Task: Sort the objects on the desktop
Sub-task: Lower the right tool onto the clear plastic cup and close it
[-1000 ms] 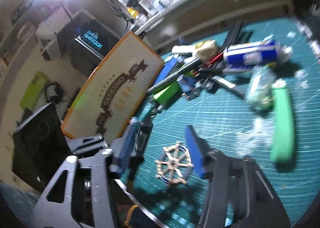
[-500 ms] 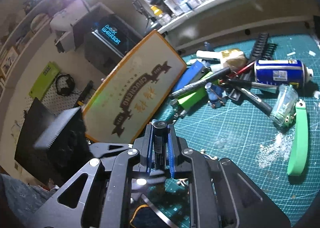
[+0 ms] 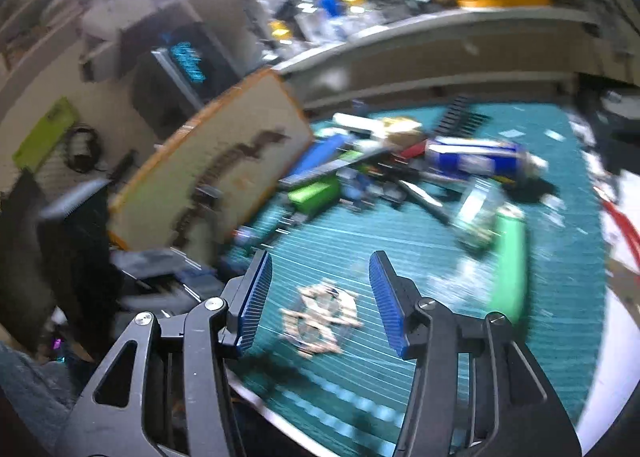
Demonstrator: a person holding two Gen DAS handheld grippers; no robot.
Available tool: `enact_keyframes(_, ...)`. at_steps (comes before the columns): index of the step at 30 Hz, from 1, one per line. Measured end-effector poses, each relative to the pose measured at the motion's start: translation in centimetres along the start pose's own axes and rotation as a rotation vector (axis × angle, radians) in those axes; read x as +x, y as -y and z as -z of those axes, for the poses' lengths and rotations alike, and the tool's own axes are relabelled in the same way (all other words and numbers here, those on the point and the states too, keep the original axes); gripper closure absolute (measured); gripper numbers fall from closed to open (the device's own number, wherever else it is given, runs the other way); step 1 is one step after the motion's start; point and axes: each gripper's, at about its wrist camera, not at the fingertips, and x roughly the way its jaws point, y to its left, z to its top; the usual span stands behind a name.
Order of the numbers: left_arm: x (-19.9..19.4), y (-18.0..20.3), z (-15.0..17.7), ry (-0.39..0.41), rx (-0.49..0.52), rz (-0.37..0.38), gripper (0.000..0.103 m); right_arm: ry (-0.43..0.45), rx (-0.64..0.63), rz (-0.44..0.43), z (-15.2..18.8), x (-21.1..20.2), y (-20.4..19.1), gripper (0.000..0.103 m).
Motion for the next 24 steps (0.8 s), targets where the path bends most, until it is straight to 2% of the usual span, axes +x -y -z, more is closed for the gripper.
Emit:
enact_keyframes(3, 0.3, -1.2, 0.1, 0.011, -0.055, -0.082, 0.09, -0.004, 0.036, 0.063, 0.7, -0.5, 1.9, 0.055)
enact_keyframes(5, 0.4, -1.6, 0.1, 0.021, -0.071, -0.115, 0.09, -0.02, 0.119, 0.095, 0.5, -0.1, 3.9, 0.055)
enact_keyframes(10, 1.5, -1.6, -0.2, 0.001, -0.084, -0.103, 0.09, -0.052, 0.282, 0.134, -1.8, 0.6, 7.4, 0.058)
enact_keyframes(14, 1.9, -1.1, -0.2, -0.012, -0.077, -0.078, 0.09, -0.083, 0.292, 0.202, -4.2, 1.6, 8.3, 0.059)
enact_keyframes(18, 2.1, -1.1, -0.4, -0.018, -0.077, -0.071, 0.09, -0.13, 0.269, 0.274, -5.6, 3.3, 8.5, 0.067)
enact_keyframes(24, 2.3, -1.4, -0.7, -0.024, -0.077, -0.059, 0.09, -0.198, 0.222, 0.355, -7.0, 5.3, 8.2, 0.067)
